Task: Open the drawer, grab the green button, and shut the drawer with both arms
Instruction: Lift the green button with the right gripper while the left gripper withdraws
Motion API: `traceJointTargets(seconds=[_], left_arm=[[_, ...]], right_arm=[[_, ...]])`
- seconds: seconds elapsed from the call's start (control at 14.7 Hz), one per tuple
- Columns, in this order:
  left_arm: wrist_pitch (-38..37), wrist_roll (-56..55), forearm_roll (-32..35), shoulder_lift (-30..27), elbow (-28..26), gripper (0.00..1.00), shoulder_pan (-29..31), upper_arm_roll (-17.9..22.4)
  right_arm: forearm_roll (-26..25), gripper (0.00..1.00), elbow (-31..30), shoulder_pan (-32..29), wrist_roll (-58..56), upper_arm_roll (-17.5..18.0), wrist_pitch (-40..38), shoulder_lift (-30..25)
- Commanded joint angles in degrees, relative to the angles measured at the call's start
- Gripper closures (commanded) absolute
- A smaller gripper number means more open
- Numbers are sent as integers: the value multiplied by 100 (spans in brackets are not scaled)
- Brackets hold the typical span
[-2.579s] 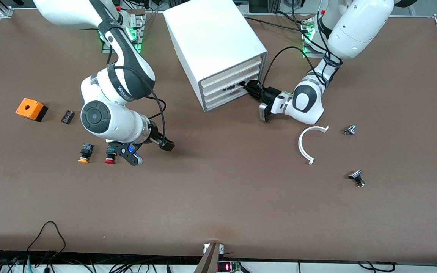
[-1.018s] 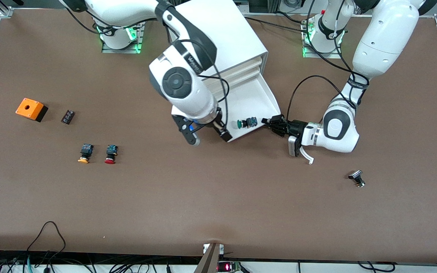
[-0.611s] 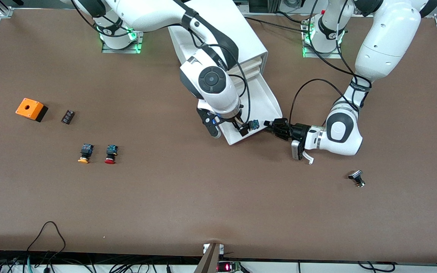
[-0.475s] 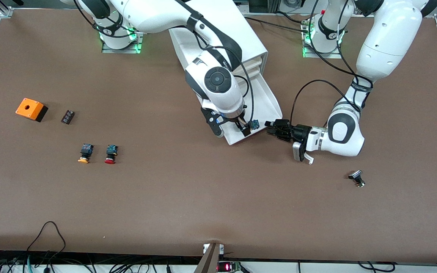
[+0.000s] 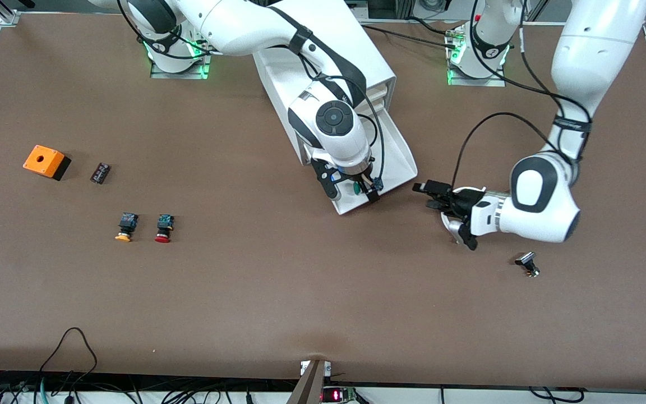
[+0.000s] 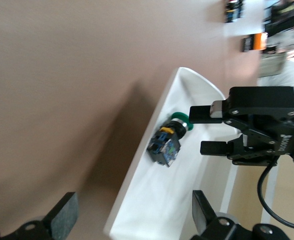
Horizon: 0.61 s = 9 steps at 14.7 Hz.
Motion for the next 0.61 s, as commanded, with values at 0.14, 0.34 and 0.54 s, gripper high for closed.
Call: traceJointTargets(seconds=[0.14,0.34,0.54], left_arm=[[-308,-1318,1777,-72,1079,0,27,12],[-299,-2312,2699,-274,1211,0,-52,3],[-595,-3201,4106,-328,1833,0,-131,-85]], right_arm=[[-82,2,247,159,304,-50,358,314],[-82,3,238,221,348,-50,411,358],[-91,24,238,265,331,-50,420,394]])
